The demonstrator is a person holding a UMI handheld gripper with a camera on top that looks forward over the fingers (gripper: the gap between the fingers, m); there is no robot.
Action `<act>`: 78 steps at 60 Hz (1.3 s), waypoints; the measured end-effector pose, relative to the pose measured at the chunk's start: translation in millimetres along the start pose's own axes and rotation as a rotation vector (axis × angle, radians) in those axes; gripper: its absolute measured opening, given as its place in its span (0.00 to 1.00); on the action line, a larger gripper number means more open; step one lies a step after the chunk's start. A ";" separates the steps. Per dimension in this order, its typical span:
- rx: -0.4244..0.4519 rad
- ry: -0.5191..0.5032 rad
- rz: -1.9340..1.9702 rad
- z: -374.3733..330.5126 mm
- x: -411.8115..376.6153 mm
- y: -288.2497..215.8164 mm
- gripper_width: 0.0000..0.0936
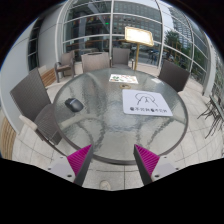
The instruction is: Arrange mouse
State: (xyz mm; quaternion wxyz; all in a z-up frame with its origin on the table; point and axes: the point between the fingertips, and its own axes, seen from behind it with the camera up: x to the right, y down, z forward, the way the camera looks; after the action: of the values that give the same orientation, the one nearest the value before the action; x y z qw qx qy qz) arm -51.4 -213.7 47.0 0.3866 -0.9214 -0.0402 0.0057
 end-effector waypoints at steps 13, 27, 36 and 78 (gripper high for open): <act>-0.064 -0.108 -0.046 65.8 -107.9 -9.9 0.90; -0.050 -0.133 -0.012 151.5 -162.0 -83.0 0.90; -0.067 -0.118 -0.021 201.0 -171.6 -117.7 0.91; -0.105 -0.033 0.085 247.4 -135.1 -161.3 0.31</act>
State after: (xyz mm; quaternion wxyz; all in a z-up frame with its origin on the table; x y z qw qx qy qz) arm -207.5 64.4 -14.3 0.3362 -0.9411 -0.0077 0.0354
